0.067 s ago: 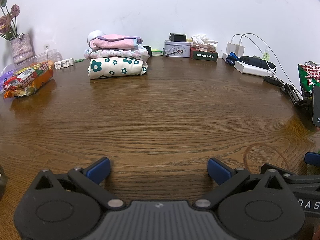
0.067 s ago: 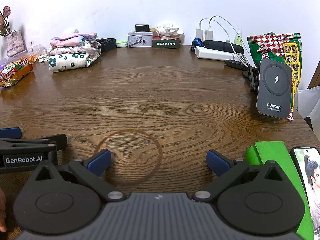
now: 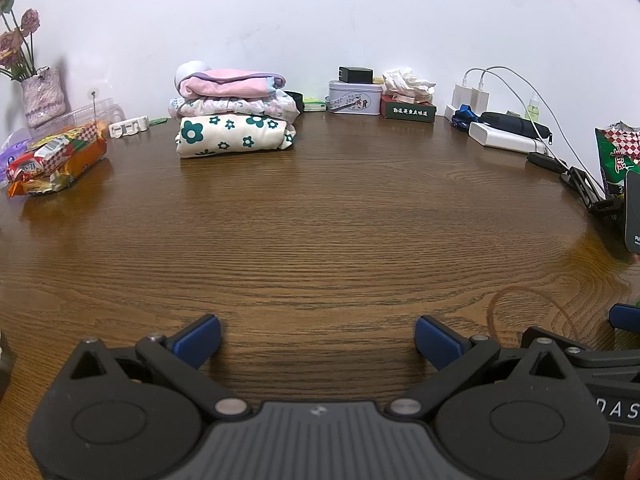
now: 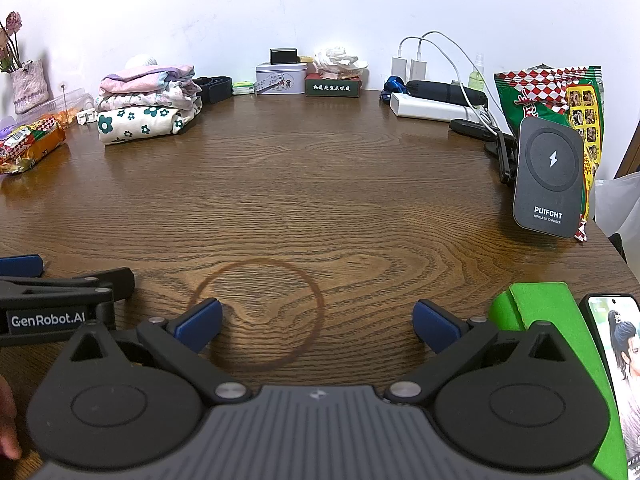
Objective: Fold clothes
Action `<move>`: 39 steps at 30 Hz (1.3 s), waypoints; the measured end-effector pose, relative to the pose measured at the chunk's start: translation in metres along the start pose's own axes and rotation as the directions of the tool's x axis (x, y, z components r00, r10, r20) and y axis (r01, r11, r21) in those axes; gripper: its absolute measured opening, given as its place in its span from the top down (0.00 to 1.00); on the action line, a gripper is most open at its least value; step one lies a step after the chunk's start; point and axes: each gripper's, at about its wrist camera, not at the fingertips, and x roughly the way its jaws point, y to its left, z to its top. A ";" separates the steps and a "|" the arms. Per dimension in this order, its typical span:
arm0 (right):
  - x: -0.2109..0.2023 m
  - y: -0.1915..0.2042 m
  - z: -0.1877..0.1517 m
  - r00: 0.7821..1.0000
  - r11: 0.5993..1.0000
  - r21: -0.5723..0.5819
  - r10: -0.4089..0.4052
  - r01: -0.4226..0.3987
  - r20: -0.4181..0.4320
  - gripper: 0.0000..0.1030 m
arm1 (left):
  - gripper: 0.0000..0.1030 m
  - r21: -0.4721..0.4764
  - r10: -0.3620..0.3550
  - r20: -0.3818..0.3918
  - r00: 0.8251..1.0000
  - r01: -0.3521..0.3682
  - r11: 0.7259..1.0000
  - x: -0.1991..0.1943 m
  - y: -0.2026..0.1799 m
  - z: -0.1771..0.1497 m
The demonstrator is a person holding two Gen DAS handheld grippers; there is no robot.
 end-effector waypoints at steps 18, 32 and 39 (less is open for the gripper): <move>0.000 0.000 0.000 1.000 1.000 0.001 0.000 0.000 0.000 0.00 | 0.00 0.001 0.003 0.000 1.000 -0.003 1.000 0.004 0.000 0.001; 0.000 0.001 0.000 1.000 1.000 0.001 0.000 0.000 -0.001 0.00 | 0.00 -0.001 0.005 0.000 1.000 -0.005 1.000 0.004 0.001 0.001; 0.000 0.000 0.000 1.000 1.000 0.001 0.001 -0.001 -0.001 0.00 | 0.00 -0.001 0.005 0.000 1.000 -0.005 1.000 0.003 0.001 0.001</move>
